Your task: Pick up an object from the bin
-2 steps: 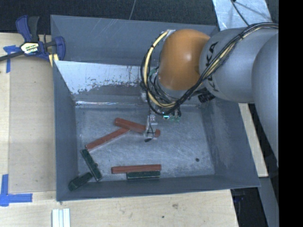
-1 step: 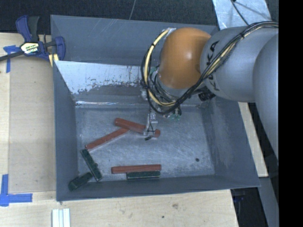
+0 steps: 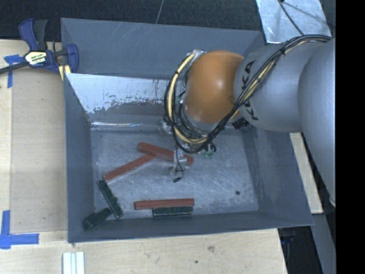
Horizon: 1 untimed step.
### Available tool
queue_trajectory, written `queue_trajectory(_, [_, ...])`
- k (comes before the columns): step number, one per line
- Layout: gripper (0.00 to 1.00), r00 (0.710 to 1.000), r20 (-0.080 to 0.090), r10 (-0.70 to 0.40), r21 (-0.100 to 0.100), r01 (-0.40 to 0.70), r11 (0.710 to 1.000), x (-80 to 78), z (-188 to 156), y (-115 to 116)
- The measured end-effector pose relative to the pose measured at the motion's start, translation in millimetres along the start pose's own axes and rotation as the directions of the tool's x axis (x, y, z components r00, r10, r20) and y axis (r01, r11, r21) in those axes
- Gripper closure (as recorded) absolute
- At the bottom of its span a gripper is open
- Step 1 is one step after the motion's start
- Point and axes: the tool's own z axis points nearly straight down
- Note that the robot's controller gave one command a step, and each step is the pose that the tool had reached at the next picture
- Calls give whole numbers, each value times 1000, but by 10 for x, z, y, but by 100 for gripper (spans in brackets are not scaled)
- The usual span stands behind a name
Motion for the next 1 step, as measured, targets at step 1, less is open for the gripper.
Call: queue_trajectory(1, [0, 1000, -4, 27, -2, -27, 1000, -115, 239, 67])
